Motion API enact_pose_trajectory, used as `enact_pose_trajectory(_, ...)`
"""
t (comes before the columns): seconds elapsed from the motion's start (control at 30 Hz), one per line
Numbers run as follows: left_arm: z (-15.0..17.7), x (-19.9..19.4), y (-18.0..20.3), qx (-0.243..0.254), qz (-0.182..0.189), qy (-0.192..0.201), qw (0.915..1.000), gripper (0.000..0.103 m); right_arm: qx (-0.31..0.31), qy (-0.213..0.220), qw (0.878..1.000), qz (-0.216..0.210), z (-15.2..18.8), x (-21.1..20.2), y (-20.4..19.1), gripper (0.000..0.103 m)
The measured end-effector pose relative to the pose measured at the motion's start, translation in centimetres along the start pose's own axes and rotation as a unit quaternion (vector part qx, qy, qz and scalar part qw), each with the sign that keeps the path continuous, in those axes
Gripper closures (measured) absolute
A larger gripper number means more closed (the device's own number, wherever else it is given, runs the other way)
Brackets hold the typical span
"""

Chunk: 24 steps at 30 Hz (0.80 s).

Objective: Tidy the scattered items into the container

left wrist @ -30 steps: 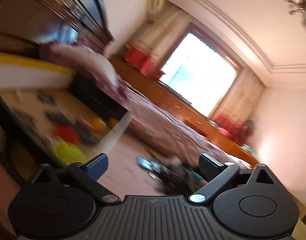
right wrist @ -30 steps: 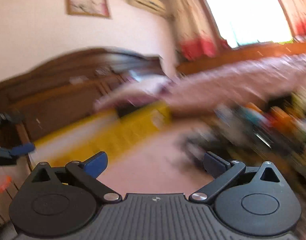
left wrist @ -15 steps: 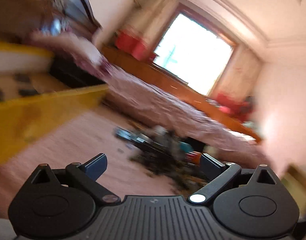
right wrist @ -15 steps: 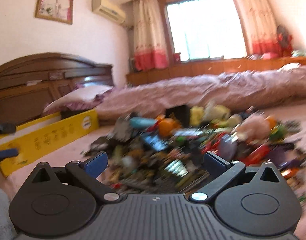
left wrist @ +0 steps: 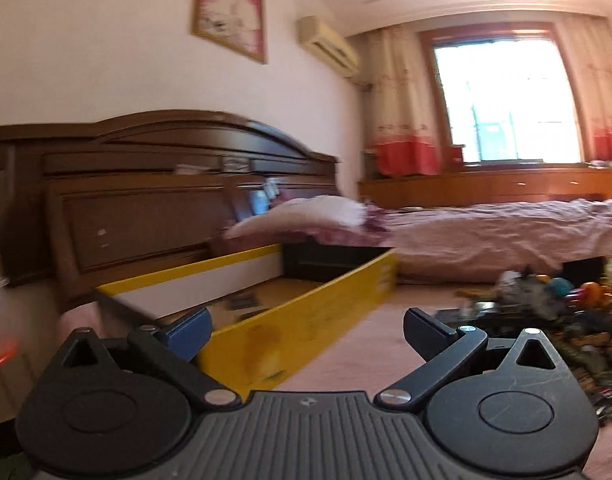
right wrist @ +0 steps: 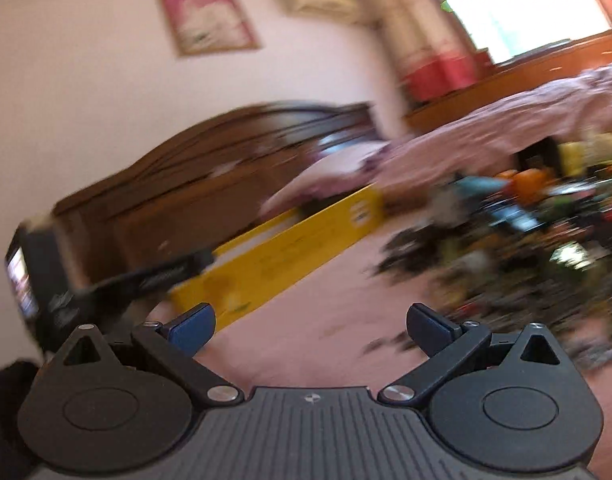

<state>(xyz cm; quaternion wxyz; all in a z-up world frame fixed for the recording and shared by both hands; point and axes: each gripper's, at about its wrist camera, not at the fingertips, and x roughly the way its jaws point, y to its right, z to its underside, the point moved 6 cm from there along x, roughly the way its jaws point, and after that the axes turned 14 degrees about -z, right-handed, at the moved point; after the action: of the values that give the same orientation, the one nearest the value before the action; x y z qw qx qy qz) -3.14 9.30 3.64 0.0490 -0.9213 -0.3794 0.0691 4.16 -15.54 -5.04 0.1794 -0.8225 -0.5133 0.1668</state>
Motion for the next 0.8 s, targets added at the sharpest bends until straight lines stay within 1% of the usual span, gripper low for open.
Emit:
enact_pose_trajectory(0.03, 0.5, -0.2, -1.2, -0.013, -0.013, 0.001, 0.9998, 0.001, -0.008, -0.007, 1.000, 0.000, 0.2, 0.3, -0.3, 0.000)
enact_pose_trajectory(0.1, 0.8, -0.3, -3.8, -0.054, -0.046, -0.022, 0.9972, 0.001, -0.027, -0.006, 1.000, 0.013, 0.2, 0.2, -0.5, 0.000)
enact_pose_trajectory(0.13, 0.7, -0.1, -4.5, -0.071, -0.049, -0.035, 0.9956, 0.000, -0.030, 0.002, 0.999, 0.019, 0.0, -0.1, -0.5, 0.000)
enact_pose_trajectory(0.17, 0.8, 0.0, -5.1, -0.084, -0.045, -0.044, 0.9945, 0.000, -0.027, 0.011, 0.999, 0.024, -0.2, -0.4, -0.5, 0.000)
enact_pose_trajectory(0.23, 0.8, -0.3, -6.2, -0.100, -0.038, -0.053, 0.9928, 0.000, -0.018, 0.029, 0.999, 0.032, -0.4, -1.3, -0.7, 0.000)
enact_pose_trajectory(0.3, 0.5, -1.3, -6.3, -0.096, -0.039, -0.034, 0.9941, 0.000, -0.020, 0.034, 0.998, 0.041, -0.2, -1.7, -1.0, 0.000)
enact_pose_trajectory(0.37, 0.2, -2.3, -5.8, -0.080, -0.033, -0.010, 0.9962, 0.001, -0.037, 0.032, 0.998, 0.049, -0.1, -1.9, -1.4, 0.000)
enact_pose_trajectory(0.4, 0.1, -2.3, -4.7, -0.071, -0.033, -0.002, 0.9970, 0.001, -0.052, 0.030, 0.997, 0.053, 0.0, -2.0, -1.7, 0.000)
enact_pose_trajectory(0.5, -0.1, -3.1, -3.6, -0.049, -0.038, 0.016, 0.9979, 0.001, -0.075, 0.030, 0.996, 0.044, 0.0, -1.9, -2.6, 0.000)
enact_pose_trajectory(0.63, -0.2, -3.3, -2.7, -0.049, -0.035, 0.028, 0.9978, 0.001, -0.084, 0.032, 0.995, 0.036, -0.2, -1.9, -3.2, 0.000)
enact_pose_trajectory(0.8, -0.1, -2.7, -2.1, -0.041, -0.034, 0.024, 0.9983, 0.001, -0.079, 0.035, 0.996, 0.036, -0.3, -2.3, -3.2, 0.000)
